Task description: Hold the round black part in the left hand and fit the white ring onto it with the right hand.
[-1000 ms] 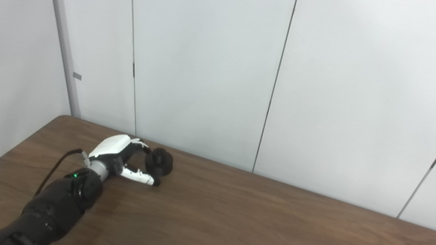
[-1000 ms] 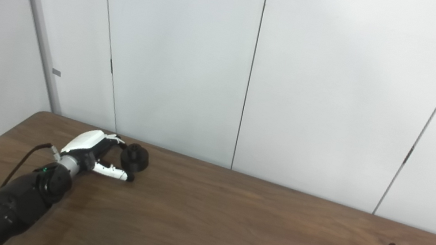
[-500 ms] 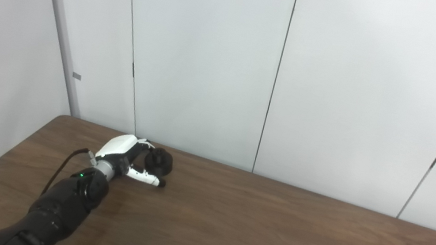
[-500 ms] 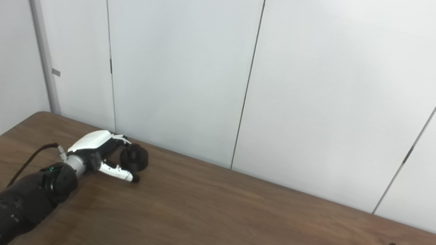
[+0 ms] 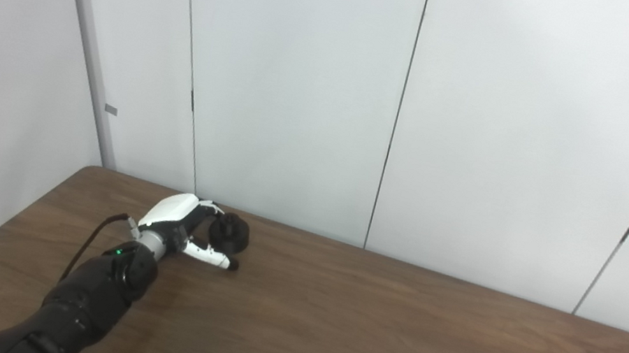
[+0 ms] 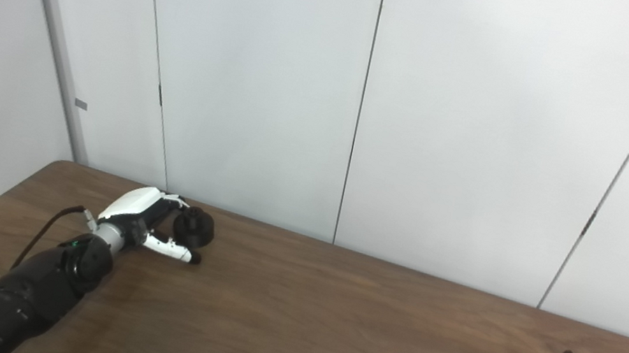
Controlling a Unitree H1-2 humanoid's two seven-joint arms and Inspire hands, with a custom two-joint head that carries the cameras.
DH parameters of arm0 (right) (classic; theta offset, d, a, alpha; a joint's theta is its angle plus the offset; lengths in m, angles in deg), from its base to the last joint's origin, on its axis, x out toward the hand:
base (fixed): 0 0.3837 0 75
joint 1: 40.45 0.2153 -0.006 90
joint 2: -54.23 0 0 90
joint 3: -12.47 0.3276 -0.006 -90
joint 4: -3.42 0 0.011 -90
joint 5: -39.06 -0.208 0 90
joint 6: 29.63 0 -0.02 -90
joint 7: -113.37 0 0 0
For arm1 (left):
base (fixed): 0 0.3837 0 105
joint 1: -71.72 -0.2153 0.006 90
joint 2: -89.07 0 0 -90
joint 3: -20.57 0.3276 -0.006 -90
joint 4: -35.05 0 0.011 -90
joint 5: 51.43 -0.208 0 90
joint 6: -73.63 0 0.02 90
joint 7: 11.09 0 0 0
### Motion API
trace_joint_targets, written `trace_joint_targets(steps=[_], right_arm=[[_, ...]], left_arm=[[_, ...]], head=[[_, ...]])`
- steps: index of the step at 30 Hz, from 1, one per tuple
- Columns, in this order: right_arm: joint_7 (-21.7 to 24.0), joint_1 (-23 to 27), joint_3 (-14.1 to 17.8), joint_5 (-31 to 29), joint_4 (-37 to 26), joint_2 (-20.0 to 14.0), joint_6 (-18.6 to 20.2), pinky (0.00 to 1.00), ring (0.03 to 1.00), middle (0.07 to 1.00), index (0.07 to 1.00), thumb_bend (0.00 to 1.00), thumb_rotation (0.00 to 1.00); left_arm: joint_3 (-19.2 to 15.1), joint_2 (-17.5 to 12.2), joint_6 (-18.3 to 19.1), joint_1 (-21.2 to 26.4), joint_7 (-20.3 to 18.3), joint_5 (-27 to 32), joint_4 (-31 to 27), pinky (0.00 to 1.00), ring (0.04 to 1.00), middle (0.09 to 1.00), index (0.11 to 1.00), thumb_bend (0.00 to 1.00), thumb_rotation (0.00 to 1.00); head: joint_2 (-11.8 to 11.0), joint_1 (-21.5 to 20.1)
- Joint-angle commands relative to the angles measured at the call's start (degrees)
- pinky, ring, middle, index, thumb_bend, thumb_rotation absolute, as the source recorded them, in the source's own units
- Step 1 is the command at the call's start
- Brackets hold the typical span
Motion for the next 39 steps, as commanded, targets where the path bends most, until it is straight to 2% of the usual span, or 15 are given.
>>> trace_joint_targets(steps=[1,3,13,16,19,20,21,23,30,39], right_arm=[[0.03,-1.06,-0.16,-0.2,0.31,0.6,-1.63,0.91,0.948,0.936,0.936,0.5,0.7],[-0.24,-1.07,-0.18,0.33,0.38,0.57,-1.7,0.92,0.948,0.935,0.934,0.5,0.71],[-0.4,-1.29,-0.16,0.62,-0.49,0.85,-1.78,0.89,0.94,0.933,0.922,0.52,0.71],[-0.76,-1.47,-0.2,0.81,-1.14,1.16,-1.32,0.89,0.937,0.928,0.917,0.52,0.7],[-0.83,-1.48,-0.28,0.99,-1.48,1.19,-1.42,0.9,0.94,0.93,0.921,0.53,0.71],[-0.92,-1.46,-0.31,1.18,-1.58,1.16,-1.49,0.91,0.941,0.93,0.921,0.53,0.71],[-1.03,-1.44,-0.33,1.35,-1.81,1.14,-1.41,0.91,0.943,0.93,0.921,0.53,0.72],[-1.32,-1.42,-0.27,1.4,-2.55,1.2,-0.92,0.92,0.945,0.927,0.914,0.54,0.72],[-1.66,-1.45,-0.54,1.69,-4.59,0.89,0.42,0.93,0.954,0.933,0.925,0.51,0.73],[-1.87,-0.73,-0.58,1.45,-5.41,0.96,0.76,0.99,0.979,0.95,0.942,0.48,0.74]], left_arm=[[-1.14,-0.51,-2.62,3.41,2.92,1.01,-0.34,0.99,0.963,0.903,0.717,0.93,0.33],[-1.56,-0.23,-3.34,3.55,4.07,1.38,0.31,0.99,0.951,0.888,0.698,0.91,0.3],[-1.47,0.99,-4.56,4.61,6.69,1.41,3.19,0.98,0.935,0.873,0.683,0.9,0.28],[-1.71,1.77,-5.53,5.08,8.95,1.51,4.58,0.95,0.916,0.849,0.649,0.88,0.22],[-1.71,2.35,-6.45,5.53,11.44,1.4,5.51,0.92,0.902,0.817,0.597,0.82,0.13],[-1.68,2.49,-6.48,5.68,12.15,1.34,5.73,0.92,0.901,0.81,0.545,0.67,0.1],[-1.54,2.56,-6.44,5.81,12.72,1.13,5.87,0.92,0.9,0.803,0.518,0.6,0.08],[-1.03,2.55,-6.73,6.08,13.77,0.58,6.44,0.92,0.89,0.786,0.493,0.54,0.06],[-0.22,2.08,-9.81,6.62,14.75,0.72,8.51,0.93,0.869,0.725,0.483,0.52,0.05],[0.38,1.23,-10.01,6.7,14.8,0.11,8.06,0.97,0.866,0.716,0.484,0.52,0.05]], head=[[0.02,-0.03],[0.02,-0.23],[-0.3,-1.14],[-0.01,-1.24],[0.34,-1.39],[0.4,-1.4],[0.5,-1.52],[0.67,-1.55],[1.47,-1.43],[2.41,-1.55]])
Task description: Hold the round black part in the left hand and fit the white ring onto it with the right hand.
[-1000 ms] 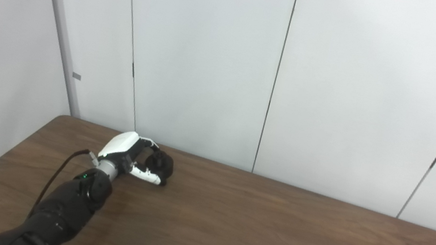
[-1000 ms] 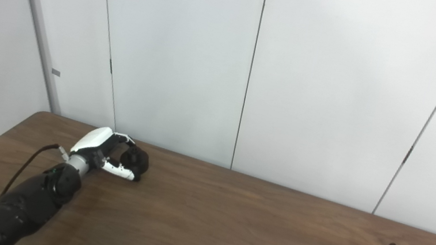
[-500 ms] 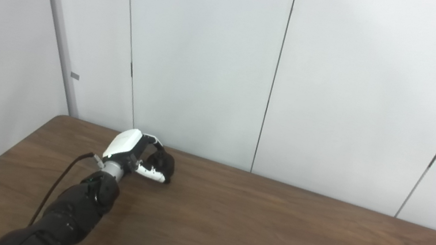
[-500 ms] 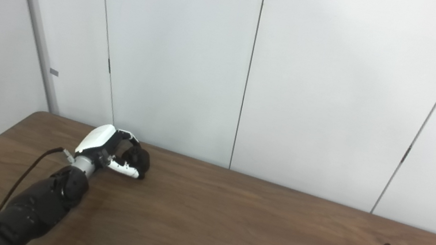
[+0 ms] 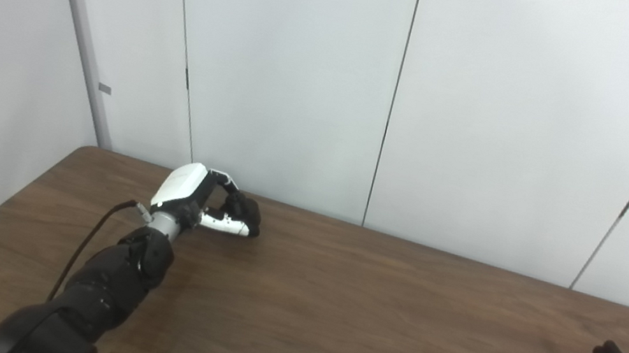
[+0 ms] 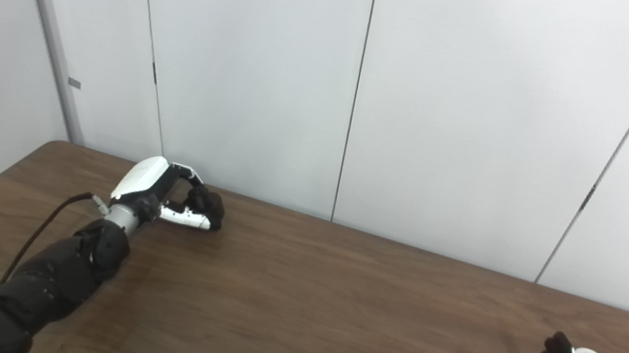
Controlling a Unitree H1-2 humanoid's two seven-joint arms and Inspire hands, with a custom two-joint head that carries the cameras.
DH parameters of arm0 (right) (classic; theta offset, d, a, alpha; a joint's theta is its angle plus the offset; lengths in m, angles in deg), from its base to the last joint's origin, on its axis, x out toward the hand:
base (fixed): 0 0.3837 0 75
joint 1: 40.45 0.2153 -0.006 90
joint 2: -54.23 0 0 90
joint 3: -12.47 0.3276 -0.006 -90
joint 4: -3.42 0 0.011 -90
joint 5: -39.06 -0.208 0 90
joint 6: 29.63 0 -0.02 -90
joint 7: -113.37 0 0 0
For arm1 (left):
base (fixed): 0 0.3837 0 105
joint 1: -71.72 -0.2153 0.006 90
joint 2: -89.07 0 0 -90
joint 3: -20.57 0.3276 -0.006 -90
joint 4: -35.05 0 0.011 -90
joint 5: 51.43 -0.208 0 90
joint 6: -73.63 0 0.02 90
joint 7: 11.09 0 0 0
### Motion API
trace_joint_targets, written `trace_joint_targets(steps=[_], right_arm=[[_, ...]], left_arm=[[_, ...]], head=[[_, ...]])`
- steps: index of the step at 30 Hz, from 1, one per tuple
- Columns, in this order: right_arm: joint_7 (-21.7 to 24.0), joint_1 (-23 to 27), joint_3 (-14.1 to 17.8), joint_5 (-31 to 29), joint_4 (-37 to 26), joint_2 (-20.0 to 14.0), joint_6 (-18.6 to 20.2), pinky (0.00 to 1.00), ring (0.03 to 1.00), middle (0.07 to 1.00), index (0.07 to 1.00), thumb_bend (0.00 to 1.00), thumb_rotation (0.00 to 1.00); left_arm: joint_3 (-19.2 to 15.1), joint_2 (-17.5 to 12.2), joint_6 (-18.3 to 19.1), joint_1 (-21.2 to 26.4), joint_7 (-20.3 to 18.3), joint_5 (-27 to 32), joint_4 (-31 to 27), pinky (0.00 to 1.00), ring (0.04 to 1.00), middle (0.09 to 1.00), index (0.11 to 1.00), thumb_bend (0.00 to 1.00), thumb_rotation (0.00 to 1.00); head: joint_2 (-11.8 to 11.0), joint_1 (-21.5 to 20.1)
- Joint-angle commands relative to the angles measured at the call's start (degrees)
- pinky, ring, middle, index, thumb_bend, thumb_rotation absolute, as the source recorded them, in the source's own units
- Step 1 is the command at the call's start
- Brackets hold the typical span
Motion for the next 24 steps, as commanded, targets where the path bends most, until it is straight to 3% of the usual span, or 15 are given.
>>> trace_joint_targets(steps=[1,6,10,16,24], right_arm=[[-0.25,1.46,0.05,-0.35,-2.01,0.04,-0.24,0.99,0.979,0.95,0.941,0.48,0.74],[-1.1,1.56,-0.36,1.03,-3.32,0.39,1.11,0.97,0.972,0.951,0.943,0.49,0.75],[-0.84,1.74,-0.73,1.06,-3.58,0.65,0.88,0.97,0.97,0.947,0.945,0.48,0.75],[-0.59,2.57,-1.58,1.47,-4.22,0.63,0.97,0.99,0.974,0.945,0.945,0.42,0.74],[-1.17,3.52,-2.25,3.52,-5.44,0.53,1.65,0.95,0.954,0.935,0.929,0.48,0.76]], left_arm=[[0.01,-2.36,-1.46,3.67,1.66,-0.28,-1.04,0.97,0.865,0.716,0.484,0.52,0.05],[-0.03,-3.11,-2.02,2.49,1.04,-0.28,-3.65,0.97,0.859,0.713,0.484,0.52,0.05],[-0.12,-3.74,-3.09,0.31,-1.58,0.08,-9.22,0.97,0.866,0.723,0.484,0.52,0.05],[-0.91,-3.71,-3.53,-3.75,-7.12,1.31,-19.85,0.97,0.882,0.726,0.484,0.52,0.05],[-1.52,-2.5,-1.36,-8.84,-14.76,1.67,-33.12,1.0,0.907,0.73,0.484,0.52,0.06]], head=[[0.07,0.0],[0.73,-0.79],[1.09,-1.42],[1.63,-2.31],[2.5,-3.63]])
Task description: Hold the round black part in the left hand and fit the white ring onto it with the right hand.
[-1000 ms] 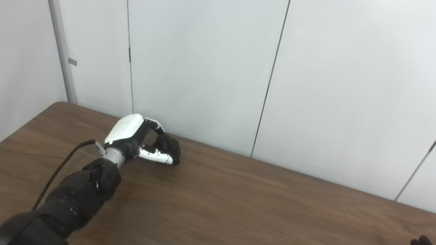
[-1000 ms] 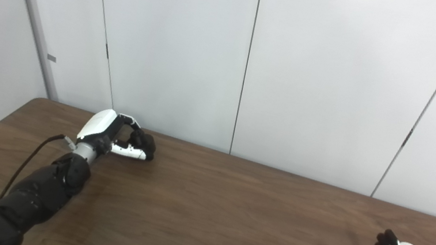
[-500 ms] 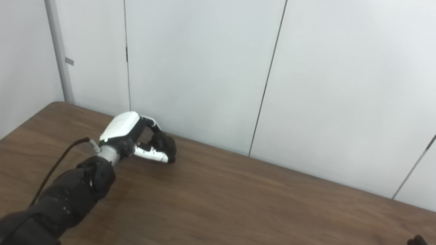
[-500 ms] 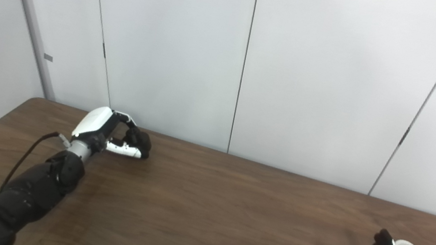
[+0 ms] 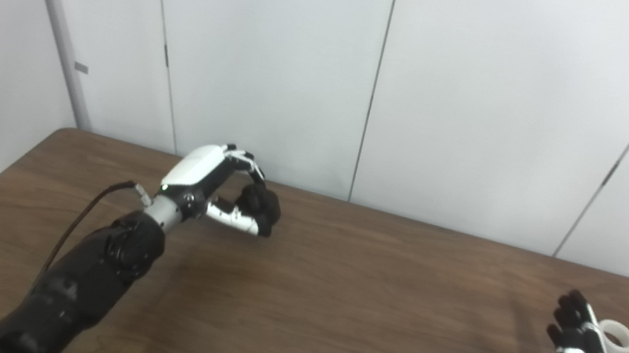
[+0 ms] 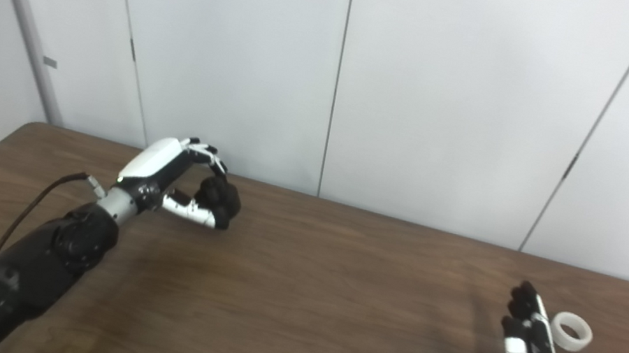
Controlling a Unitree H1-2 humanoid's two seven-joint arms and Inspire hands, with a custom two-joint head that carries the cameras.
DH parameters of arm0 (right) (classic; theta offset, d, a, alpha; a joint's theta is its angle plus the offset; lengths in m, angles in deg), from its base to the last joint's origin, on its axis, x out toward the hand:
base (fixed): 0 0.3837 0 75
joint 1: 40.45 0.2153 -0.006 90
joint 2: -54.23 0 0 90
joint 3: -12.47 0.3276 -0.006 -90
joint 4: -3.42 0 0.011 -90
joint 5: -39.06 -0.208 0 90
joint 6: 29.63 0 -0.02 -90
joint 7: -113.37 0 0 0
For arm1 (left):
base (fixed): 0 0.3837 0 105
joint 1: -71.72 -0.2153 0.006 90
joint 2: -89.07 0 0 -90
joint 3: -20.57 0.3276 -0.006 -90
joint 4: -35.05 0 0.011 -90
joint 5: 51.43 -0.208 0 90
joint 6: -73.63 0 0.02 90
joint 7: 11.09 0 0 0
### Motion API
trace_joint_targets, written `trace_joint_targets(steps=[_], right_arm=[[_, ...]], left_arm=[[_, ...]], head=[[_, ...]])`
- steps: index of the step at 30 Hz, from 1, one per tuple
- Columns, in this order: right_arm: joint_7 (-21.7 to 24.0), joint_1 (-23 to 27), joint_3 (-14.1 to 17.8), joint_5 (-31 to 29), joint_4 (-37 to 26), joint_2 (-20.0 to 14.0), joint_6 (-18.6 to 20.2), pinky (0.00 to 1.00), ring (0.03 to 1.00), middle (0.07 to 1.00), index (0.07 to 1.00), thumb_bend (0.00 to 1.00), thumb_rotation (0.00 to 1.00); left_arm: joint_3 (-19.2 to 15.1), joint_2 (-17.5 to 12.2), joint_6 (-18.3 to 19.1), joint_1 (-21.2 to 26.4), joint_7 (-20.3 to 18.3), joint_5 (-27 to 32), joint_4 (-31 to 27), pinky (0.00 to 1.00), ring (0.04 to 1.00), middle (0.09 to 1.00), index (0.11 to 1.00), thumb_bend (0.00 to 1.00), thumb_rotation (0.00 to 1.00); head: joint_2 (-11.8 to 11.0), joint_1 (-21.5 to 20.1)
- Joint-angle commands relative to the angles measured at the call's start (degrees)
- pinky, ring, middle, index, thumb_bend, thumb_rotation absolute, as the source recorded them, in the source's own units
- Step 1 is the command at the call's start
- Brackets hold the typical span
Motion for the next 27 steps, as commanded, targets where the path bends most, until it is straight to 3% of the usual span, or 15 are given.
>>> trace_joint_targets(steps=[1,9,15,27], right_arm=[[-0.36,2.15,0.06,0.12,-2.79,-0.29,-0.59,0.95,0.955,0.935,0.928,0.48,0.76],[-0.12,2.78,-0.17,-0.09,-3.43,-0.11,-0.64,0.95,0.959,0.946,0.937,0.5,0.76],[-0.09,3.18,-0.53,-0.09,-3.39,0.13,-0.91,0.92,0.947,0.94,0.935,0.5,0.74],[-1.3,3.5,-1.75,2.79,-4.14,0.95,0.1,0.88,0.925,0.919,0.925,0.56,0.76]], left_arm=[[-0.93,-0.75,-0.08,1.35,-0.63,0.34,-3.74,0.99,0.905,0.729,0.484,0.52,0.06],[0.19,0.71,-2.56,-2.22,-4.2,-1.08,-11.57,1.0,0.897,0.718,0.483,0.52,0.05],[0.47,2.01,-1.77,-4.26,-7.08,-1.26,-16.69,1.0,0.903,0.719,0.483,0.52,0.05],[1.99,5.65,-4.26,-8.44,-11.18,-1.67,-25.04,1.0,0.912,0.71,0.482,0.52,0.06]], head=[[0.07,-0.05],[0.24,-1.22],[0.19,-2.52],[0.14,-5.18]])
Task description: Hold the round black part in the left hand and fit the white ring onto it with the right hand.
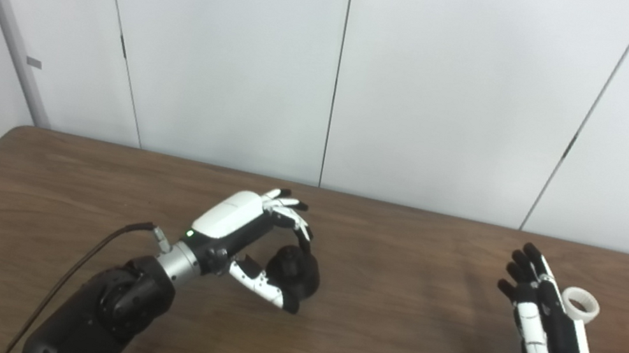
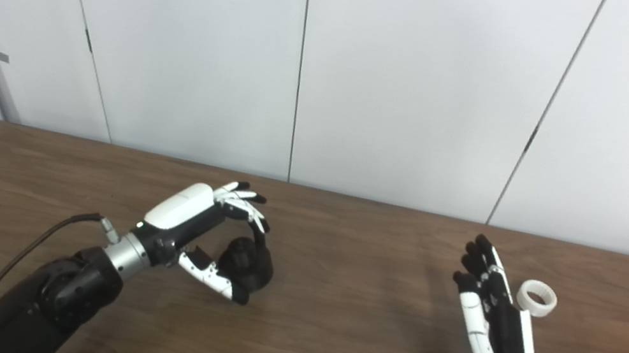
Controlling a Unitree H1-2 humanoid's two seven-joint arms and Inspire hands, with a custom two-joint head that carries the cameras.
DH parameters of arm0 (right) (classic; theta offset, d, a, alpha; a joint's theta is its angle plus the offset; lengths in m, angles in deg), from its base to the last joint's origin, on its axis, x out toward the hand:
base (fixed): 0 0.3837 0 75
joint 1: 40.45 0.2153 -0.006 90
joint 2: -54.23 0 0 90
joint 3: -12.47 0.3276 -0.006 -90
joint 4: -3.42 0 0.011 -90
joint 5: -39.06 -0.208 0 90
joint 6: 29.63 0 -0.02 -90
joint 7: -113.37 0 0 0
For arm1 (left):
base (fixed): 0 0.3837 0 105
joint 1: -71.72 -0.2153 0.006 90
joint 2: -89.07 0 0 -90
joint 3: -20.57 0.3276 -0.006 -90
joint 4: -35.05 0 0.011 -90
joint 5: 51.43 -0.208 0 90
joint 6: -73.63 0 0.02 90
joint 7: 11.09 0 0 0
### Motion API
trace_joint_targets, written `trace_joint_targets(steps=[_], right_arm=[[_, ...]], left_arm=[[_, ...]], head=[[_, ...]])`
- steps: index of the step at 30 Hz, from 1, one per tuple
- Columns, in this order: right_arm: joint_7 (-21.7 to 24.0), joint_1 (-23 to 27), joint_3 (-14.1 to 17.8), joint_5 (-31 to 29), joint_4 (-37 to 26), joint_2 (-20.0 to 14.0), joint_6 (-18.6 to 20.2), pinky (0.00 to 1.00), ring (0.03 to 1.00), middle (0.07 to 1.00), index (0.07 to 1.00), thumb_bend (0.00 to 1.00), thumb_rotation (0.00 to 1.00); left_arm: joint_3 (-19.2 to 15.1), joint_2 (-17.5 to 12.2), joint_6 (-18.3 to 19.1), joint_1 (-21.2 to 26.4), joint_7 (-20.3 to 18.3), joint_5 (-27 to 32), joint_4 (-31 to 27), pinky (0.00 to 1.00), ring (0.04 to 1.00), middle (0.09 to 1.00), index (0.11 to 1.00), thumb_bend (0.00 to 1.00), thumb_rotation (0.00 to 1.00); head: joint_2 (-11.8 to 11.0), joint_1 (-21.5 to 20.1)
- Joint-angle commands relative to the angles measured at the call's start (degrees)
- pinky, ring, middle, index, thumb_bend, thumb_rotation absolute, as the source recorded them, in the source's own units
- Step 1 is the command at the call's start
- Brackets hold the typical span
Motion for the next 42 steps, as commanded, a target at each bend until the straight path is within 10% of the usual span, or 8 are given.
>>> trace_joint_targets(steps=[1,18,42], right_arm=[[0.13,2.23,-0.26,-0.04,-2.61,0.02,-1.12,0.88,0.93,0.922,0.925,0.55,0.75],[-0.81,2.3,-1.67,1.39,-5.73,0.62,1.89,0.92,0.943,0.924,0.93,0.55,0.77],[-1.14,2.21,-2.13,0.6,-21.01,2.0,8.97,0.89,0.935,0.918,0.901,0.57,0.77]], left_arm=[[0.02,0.17,-1.92,1.17,-0.19,0.67,-3.06,1.0,0.914,0.71,0.482,0.52,0.06],[5.12,1.17,-3.31,-2.93,-3.3,3.71,-9.16,1.0,0.908,0.709,0.482,0.52,0.06],[12.86,-1.83,-3.33,-2.99,-2.17,0.35,0.6,1.0,0.9,0.717,0.482,0.52,0.06]], head=[[0.08,-0.25],[1.74,-4.74],[6.78,-7.46]])
